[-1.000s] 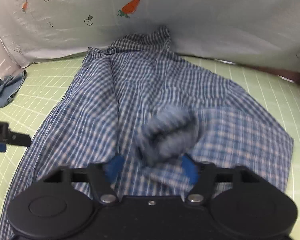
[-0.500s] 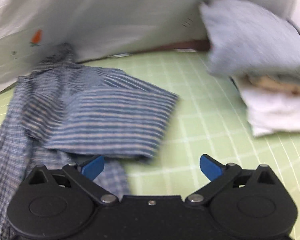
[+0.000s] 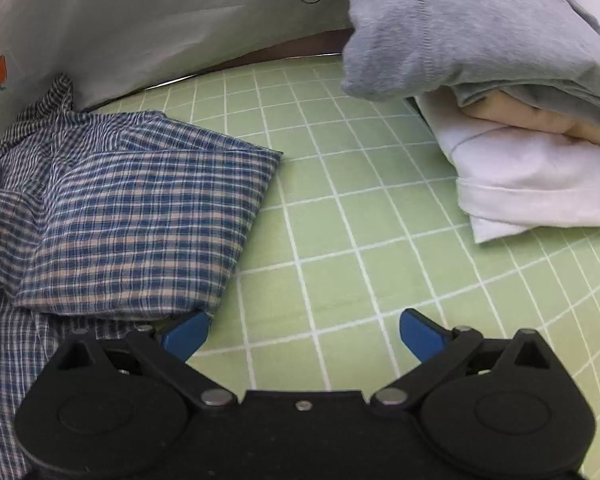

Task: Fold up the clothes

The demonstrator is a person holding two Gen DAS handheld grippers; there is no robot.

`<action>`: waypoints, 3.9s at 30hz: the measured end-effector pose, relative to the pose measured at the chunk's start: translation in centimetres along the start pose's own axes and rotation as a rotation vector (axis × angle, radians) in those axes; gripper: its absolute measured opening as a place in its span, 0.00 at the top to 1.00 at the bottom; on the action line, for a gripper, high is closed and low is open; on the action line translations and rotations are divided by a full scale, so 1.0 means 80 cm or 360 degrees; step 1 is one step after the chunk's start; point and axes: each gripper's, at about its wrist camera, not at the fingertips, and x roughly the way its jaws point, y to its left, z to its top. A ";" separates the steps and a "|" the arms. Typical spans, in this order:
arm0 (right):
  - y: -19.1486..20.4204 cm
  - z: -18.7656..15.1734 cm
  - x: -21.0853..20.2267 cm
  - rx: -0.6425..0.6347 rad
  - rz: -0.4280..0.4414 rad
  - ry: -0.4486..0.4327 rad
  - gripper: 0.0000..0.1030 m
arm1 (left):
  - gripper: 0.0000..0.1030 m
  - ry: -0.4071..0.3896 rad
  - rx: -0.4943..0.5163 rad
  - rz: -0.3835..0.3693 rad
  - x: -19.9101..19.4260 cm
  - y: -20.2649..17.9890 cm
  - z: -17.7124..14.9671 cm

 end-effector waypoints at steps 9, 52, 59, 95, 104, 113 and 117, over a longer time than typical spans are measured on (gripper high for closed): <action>0.053 -0.002 -0.026 -0.0158 0.0043 -0.0003 0.00 | 0.99 -0.0375 -0.0185 -0.0005 -0.107 0.076 0.008; 0.048 -0.162 -0.160 -0.0249 0.0347 0.0010 0.15 | 0.15 -0.0300 -0.0501 0.0393 -0.248 0.040 -0.306; 0.031 -0.187 -0.155 -0.0183 0.0355 0.0103 0.31 | 0.15 -0.0237 -0.0533 0.0414 -0.258 0.038 -0.332; 0.266 -0.292 -0.253 0.0102 0.0281 -0.0234 0.44 | 0.15 -0.0232 -0.0270 0.0225 -0.313 0.309 -0.348; 0.268 -0.294 -0.204 0.0017 0.0054 0.0001 0.45 | 0.15 -0.0192 -0.0265 0.0208 -0.297 0.311 -0.339; 0.263 -0.246 -0.214 -0.0059 0.0048 -0.0122 0.17 | 0.14 -0.0149 -0.0444 0.0204 -0.274 0.322 -0.293; 0.259 -0.202 -0.212 -0.0068 0.0036 -0.0263 0.02 | 0.14 -0.0187 -0.0485 0.0231 -0.265 0.328 -0.259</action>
